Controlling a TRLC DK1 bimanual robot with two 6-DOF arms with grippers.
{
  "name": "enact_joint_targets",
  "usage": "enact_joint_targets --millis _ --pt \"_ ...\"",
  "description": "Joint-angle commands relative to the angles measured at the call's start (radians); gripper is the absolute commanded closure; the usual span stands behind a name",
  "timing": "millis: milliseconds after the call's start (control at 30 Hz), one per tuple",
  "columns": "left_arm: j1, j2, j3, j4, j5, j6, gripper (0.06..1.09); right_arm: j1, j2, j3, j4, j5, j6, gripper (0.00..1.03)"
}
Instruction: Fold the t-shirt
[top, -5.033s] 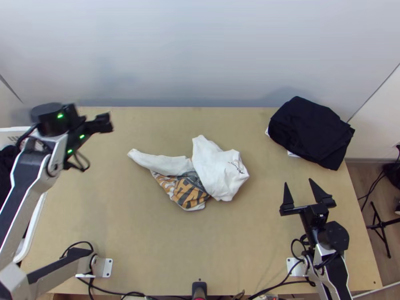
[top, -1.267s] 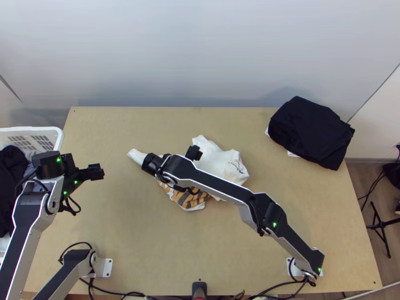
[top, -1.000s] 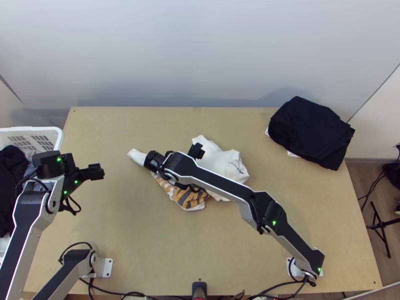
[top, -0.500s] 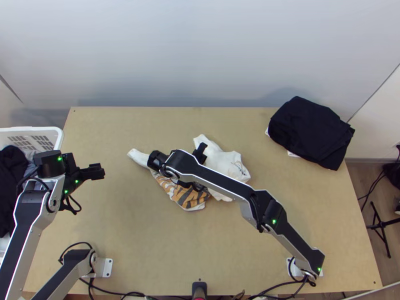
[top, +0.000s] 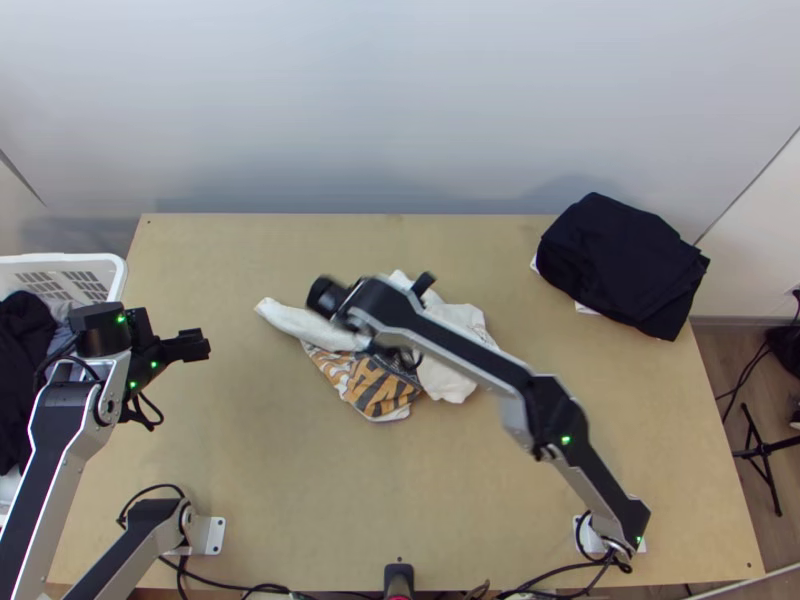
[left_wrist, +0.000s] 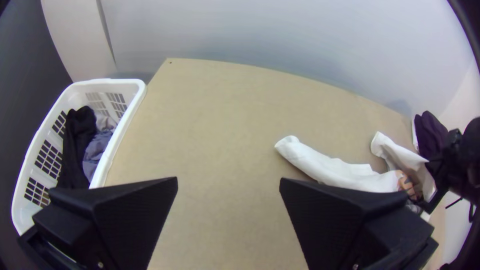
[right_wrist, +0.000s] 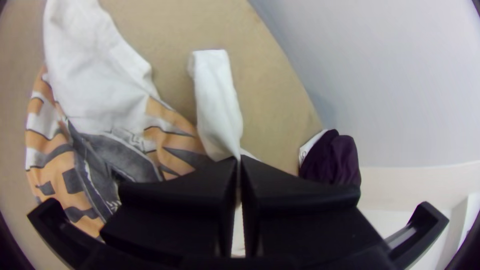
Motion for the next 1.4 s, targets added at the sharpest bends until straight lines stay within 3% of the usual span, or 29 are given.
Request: enact_joint_targets --millis 0,267,467,733,933,1133,1367 --pt "-0.009 0.003 -0.001 -0.001 0.0 0.0 0.1 -0.112 -0.174 0.018 0.007 -0.158 0.092 1.0" --pt "-0.021 0.022 0.004 0.001 0.0 0.0 0.1 -0.272 -0.452 -0.026 0.045 -0.306 0.09 1.0" --pt "-0.068 0.043 0.009 -0.012 0.003 0.003 0.1 -0.388 -0.616 -0.241 0.077 -0.384 0.093 1.0" --pt "-0.19 0.077 0.009 0.005 0.006 0.009 0.1 -0.505 -0.828 -0.548 0.222 -0.398 0.09 1.0" --pt "-0.226 0.153 0.047 0.01 0.008 -0.009 0.1 -0.631 -0.946 -0.721 0.226 -0.45 0.098 1.0" --pt "-0.299 0.281 0.131 0.01 0.009 -0.032 0.1 -0.78 -1.059 -0.891 0.226 -0.577 0.124 1.0" --pt "-0.383 0.457 0.263 0.013 0.008 -0.052 0.1 -0.904 -1.165 -1.092 0.145 -0.803 0.179 1.0"
